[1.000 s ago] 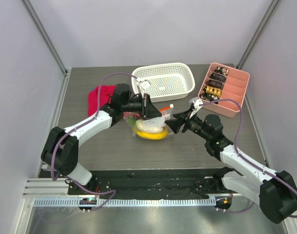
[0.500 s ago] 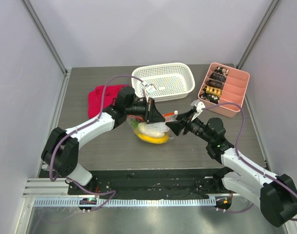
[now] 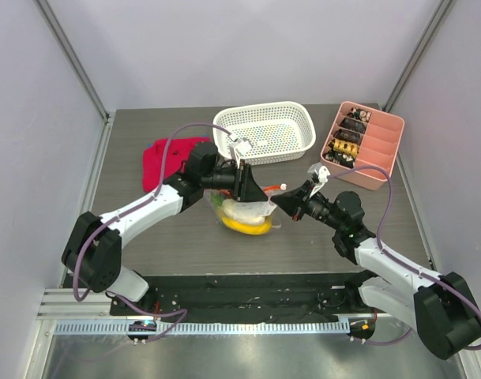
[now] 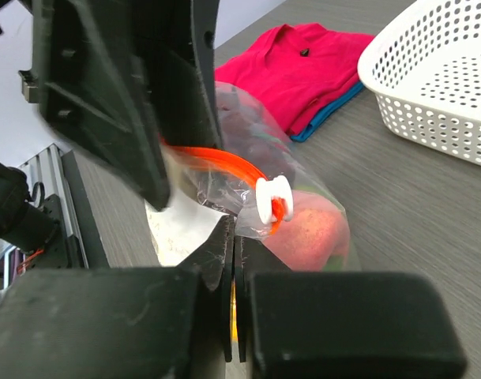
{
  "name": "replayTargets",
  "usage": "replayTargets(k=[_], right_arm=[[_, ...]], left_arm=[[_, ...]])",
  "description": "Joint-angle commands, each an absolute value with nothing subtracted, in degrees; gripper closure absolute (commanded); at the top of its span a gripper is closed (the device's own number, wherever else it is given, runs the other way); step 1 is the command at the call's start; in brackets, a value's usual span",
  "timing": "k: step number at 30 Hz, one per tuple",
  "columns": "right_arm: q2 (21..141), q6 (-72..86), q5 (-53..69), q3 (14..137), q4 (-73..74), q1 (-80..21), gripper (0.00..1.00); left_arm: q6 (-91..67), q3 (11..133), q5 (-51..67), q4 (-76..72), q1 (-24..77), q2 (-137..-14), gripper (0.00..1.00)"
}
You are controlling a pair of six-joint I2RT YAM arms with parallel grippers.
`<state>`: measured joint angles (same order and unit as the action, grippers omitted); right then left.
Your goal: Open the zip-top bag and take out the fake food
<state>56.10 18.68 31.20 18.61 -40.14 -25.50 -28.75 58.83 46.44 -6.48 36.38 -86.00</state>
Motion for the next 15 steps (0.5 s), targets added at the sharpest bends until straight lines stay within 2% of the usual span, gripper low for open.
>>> replayTargets(k=[1, 3, 4, 5, 6, 11, 15], right_arm=[[55.03, 19.68, 32.96, 19.43, -45.0, -25.31, 0.99], [54.76, 19.78, 33.04, 19.6, -43.69, -25.4, 0.98], [54.67, 19.78, 33.57, 19.86, -43.25, -25.31, 0.99], [54.32, 19.95, 34.18, 20.65, -42.63, -25.23, 0.99], [54.23, 19.86, 34.8, 20.92, -41.5, -25.31, 0.99], [53.0, 18.46, 37.26, 22.93, -37.71, -25.14, 0.98], [52.12, 17.49, 38.05, 23.29, -35.77, -25.05, 0.99]], left_arm=[[-22.61, 64.84, 39.48, -0.18, 37.88, -81.3, 0.35], [-20.49, 67.14, 37.53, 3.67, 39.19, -82.43, 0.36], [-18.83, 69.06, 37.44, 4.21, 39.81, -83.05, 0.4], [-17.85, 69.86, 37.44, 4.57, 40.34, -83.67, 0.46], [-16.71, 70.57, 37.35, 5.35, 41.82, -84.45, 0.58], [-9.33, 73.39, 38.23, 6.59, 43.77, -88.06, 0.63], [-5.63, 76.11, 41.66, 9.66, 43.68, -89.82, 0.61]])
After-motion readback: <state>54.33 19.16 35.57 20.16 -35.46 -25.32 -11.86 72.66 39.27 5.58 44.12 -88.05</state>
